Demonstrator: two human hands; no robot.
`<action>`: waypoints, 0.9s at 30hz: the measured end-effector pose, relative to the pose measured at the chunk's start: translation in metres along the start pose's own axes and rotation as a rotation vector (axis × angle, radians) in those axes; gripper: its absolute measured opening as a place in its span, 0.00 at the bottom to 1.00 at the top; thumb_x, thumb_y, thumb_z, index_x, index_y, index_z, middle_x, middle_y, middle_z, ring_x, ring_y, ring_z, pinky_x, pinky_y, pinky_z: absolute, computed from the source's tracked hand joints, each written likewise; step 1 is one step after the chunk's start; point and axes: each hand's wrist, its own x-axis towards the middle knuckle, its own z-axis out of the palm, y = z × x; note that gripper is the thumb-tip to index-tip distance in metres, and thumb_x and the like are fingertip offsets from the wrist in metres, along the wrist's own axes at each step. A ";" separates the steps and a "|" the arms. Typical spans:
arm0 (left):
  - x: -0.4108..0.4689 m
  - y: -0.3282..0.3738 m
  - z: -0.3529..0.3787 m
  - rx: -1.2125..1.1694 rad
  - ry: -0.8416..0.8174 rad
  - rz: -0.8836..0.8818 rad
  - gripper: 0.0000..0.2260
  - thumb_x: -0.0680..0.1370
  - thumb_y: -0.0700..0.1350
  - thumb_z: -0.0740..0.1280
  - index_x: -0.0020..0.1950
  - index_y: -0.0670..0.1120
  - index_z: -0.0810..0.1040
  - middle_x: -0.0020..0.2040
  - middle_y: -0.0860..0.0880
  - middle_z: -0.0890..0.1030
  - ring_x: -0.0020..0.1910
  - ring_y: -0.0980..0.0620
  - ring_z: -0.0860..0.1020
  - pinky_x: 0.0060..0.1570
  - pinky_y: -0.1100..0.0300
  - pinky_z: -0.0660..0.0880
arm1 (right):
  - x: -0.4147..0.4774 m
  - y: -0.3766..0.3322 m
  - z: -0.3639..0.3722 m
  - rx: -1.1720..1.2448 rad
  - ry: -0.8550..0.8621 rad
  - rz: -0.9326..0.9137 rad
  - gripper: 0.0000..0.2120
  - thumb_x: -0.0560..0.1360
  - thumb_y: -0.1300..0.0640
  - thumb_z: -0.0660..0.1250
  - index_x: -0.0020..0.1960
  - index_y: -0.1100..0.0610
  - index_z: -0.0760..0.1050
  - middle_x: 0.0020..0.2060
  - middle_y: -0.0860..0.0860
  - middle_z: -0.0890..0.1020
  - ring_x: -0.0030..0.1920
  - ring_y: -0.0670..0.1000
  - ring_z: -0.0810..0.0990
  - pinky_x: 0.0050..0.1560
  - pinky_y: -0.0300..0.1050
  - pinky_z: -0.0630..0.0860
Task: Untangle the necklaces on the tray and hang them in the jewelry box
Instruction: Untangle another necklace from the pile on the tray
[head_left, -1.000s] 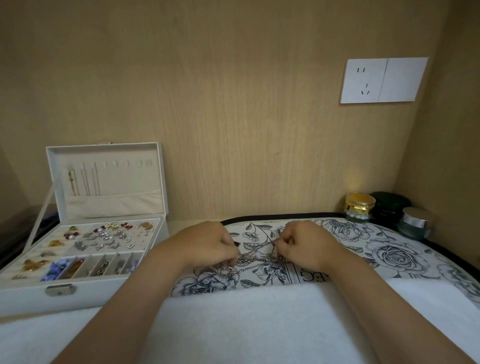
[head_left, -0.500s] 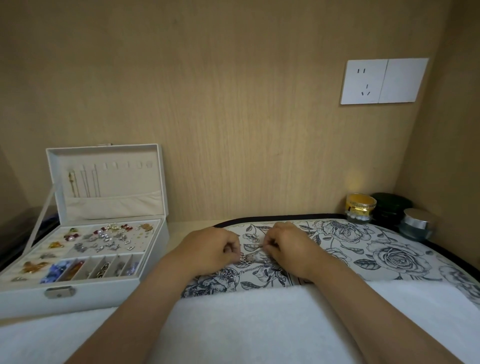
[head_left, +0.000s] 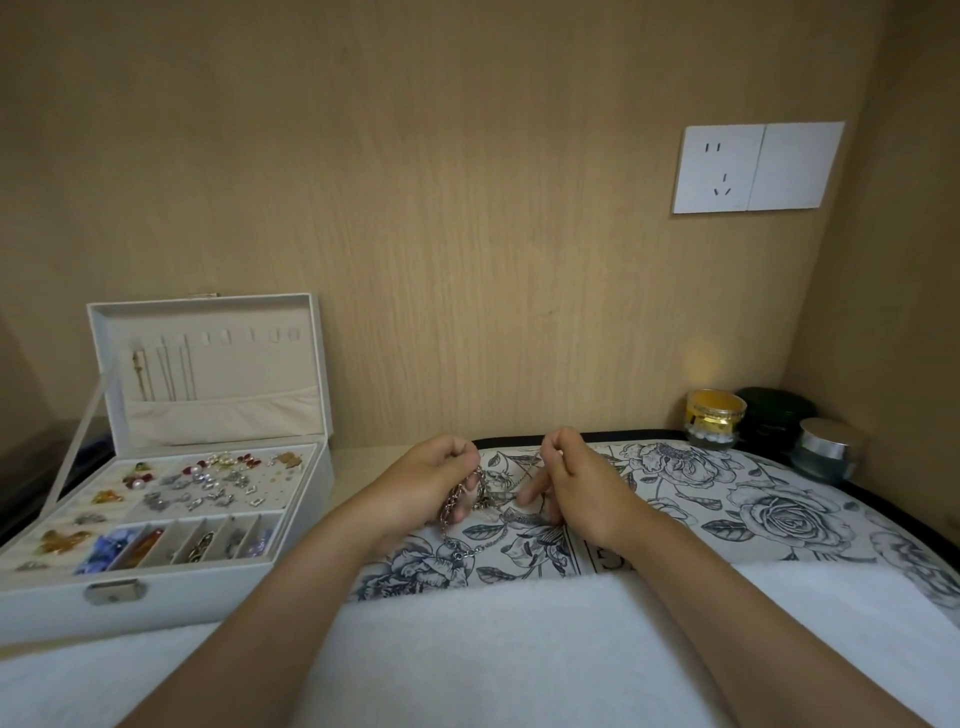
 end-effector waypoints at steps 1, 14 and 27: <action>0.001 0.000 -0.001 -0.030 -0.009 -0.012 0.06 0.84 0.45 0.61 0.50 0.44 0.74 0.38 0.48 0.80 0.29 0.52 0.73 0.28 0.60 0.67 | 0.000 0.000 0.001 -0.024 -0.026 -0.011 0.10 0.86 0.50 0.50 0.49 0.50 0.65 0.40 0.46 0.87 0.29 0.43 0.77 0.39 0.45 0.76; 0.005 -0.010 -0.019 0.429 0.121 0.108 0.14 0.77 0.32 0.67 0.50 0.52 0.80 0.44 0.49 0.83 0.37 0.48 0.84 0.37 0.53 0.82 | 0.001 0.000 -0.011 -0.495 -0.178 -0.081 0.11 0.78 0.58 0.69 0.59 0.51 0.82 0.50 0.45 0.84 0.49 0.43 0.81 0.57 0.40 0.77; -0.003 -0.003 -0.010 0.481 -0.176 0.009 0.06 0.82 0.49 0.64 0.55 0.54 0.80 0.36 0.48 0.85 0.26 0.50 0.75 0.26 0.65 0.69 | -0.002 0.005 -0.019 -0.220 0.067 -0.003 0.08 0.83 0.57 0.60 0.48 0.51 0.75 0.38 0.46 0.83 0.39 0.43 0.80 0.41 0.34 0.71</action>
